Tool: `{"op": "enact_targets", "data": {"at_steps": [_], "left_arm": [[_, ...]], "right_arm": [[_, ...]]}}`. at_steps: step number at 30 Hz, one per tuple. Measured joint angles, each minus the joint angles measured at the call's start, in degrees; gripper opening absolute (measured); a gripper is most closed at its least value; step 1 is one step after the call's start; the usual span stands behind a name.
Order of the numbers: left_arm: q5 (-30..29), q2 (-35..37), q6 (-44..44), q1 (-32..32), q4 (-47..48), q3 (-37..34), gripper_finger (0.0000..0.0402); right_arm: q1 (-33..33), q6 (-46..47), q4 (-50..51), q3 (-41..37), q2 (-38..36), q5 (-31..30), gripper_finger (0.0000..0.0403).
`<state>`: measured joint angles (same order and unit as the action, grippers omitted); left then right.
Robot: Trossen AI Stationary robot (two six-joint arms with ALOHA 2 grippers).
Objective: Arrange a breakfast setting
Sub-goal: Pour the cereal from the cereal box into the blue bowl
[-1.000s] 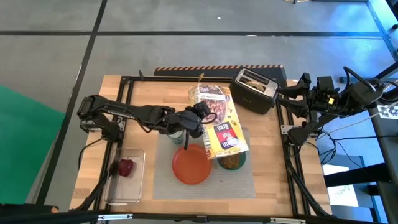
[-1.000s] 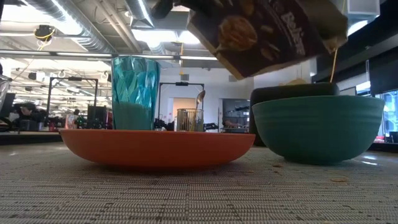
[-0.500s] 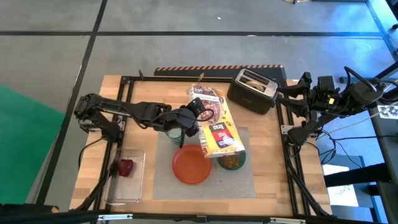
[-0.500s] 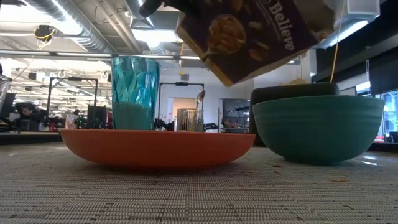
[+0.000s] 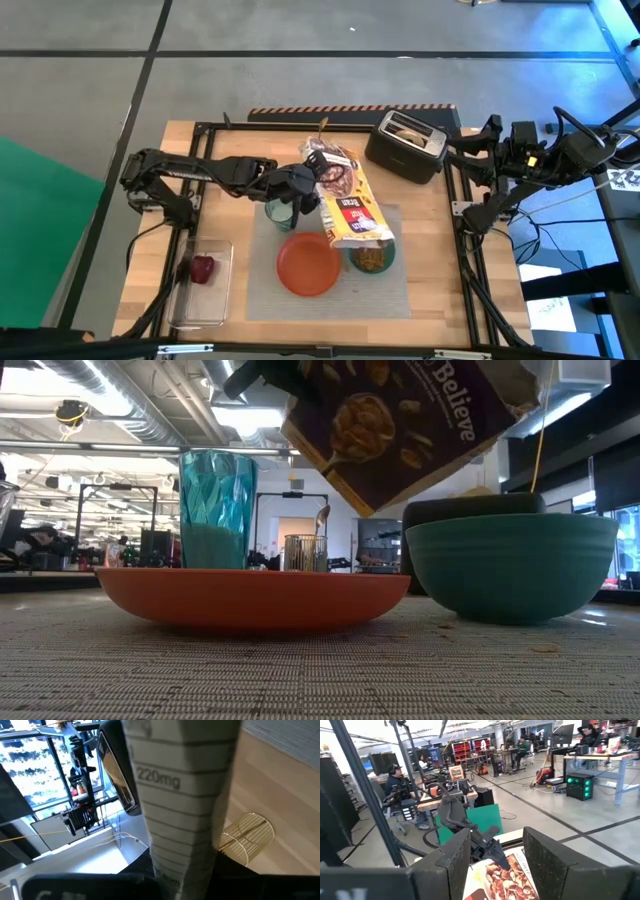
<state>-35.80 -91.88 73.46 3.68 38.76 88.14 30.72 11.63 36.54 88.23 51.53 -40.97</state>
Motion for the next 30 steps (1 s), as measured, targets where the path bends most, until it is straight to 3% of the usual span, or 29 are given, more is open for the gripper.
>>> {"op": "enact_targets", "data": {"at_steps": [6, 15, 22, 26, 30], "left_arm": [[1.76, 0.05, -2.67, -1.1, -0.06, 0.0, 0.0062], [10.02, 3.31, -16.32, -1.92, -0.74, 0.0, 0.0062], [18.82, 9.29, -35.87, -5.49, -2.52, 0.07, 0.0062], [20.14, 12.38, -44.84, -9.31, -2.16, -1.32, 0.0062], [20.42, 17.59, -51.63, -12.98, -4.76, -7.35, 0.0062]], "right_arm": [[0.01, -0.1, 0.01, 0.0, 0.0, -0.51, 0.0173], [0.01, -2.17, -0.08, 0.0, -0.01, -2.16, 0.0173], [0.0, -3.46, -0.71, 0.0, -0.45, -5.38, 0.0173], [-0.02, -4.31, -0.66, 0.0, -0.48, -7.86, 0.0173], [-0.04, -7.69, -0.6, 0.0, -0.46, -10.33, 0.0173]]}}
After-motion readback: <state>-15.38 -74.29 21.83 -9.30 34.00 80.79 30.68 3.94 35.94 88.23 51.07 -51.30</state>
